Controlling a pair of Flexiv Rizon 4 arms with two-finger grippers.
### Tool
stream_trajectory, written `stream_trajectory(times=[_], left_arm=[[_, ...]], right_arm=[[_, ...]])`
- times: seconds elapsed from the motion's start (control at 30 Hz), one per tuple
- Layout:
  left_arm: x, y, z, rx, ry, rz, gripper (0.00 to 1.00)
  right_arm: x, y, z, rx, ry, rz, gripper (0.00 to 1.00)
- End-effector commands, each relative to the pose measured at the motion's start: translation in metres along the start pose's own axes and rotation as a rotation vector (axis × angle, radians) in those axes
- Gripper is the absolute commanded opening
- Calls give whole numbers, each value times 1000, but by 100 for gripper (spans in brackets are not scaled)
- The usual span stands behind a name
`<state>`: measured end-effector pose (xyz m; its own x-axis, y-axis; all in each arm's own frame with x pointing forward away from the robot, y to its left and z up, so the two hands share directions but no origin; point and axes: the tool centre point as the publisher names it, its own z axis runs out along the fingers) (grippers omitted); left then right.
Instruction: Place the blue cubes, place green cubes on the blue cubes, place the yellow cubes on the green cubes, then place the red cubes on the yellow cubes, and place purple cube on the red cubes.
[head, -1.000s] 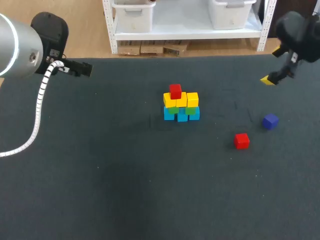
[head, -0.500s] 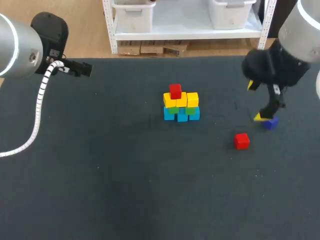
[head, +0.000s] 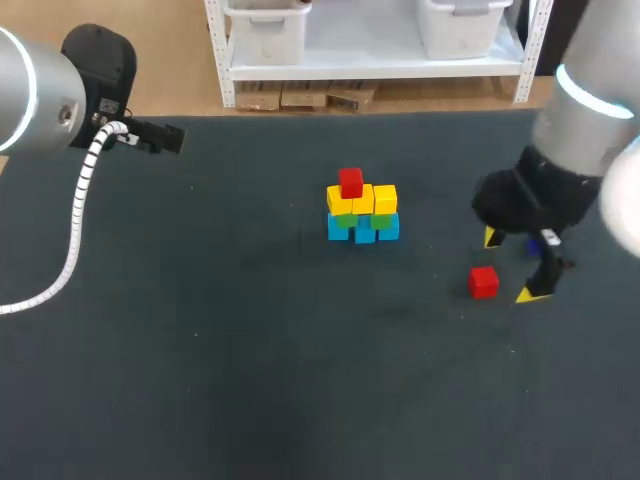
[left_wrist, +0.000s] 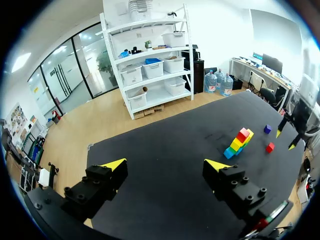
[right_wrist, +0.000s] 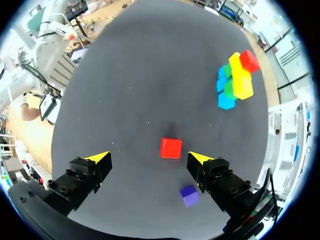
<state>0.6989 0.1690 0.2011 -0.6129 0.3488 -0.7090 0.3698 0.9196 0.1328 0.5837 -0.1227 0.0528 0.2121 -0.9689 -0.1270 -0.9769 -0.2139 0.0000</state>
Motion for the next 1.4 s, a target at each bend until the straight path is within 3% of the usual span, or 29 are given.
stream_trajectory(times=[0.03,0.33,0.83,0.87,0.9,0.93,0.97,1.03,1.07,1.1,1.4], left_arm=[[0,2,0,8,0,1,100],[0,2,0,8,0,1,100],[0,2,0,8,0,1,100],[0,2,0,8,0,1,100],[0,2,0,8,0,1,100],[0,2,0,8,0,1,100],[0,2,0,8,0,1,100],[0,2,0,8,0,1,100],[0,2,0,8,0,1,100],[0,2,0,8,0,1,100],[0,2,0,8,0,1,100]], right_arm=[[-13,-17,27,-32,51,23,100],[-12,-20,51,-24,90,64,100],[9,-25,58,-19,73,119,98],[10,-25,58,-16,73,123,80],[10,-26,58,-14,69,127,51],[10,-26,58,-10,68,130,37],[10,-27,58,-9,69,133,28],[8,-27,59,-8,72,132,20],[8,-27,59,-6,71,134,6],[8,-28,59,-4,70,136,0],[6,-36,38,28,35,205,0]])
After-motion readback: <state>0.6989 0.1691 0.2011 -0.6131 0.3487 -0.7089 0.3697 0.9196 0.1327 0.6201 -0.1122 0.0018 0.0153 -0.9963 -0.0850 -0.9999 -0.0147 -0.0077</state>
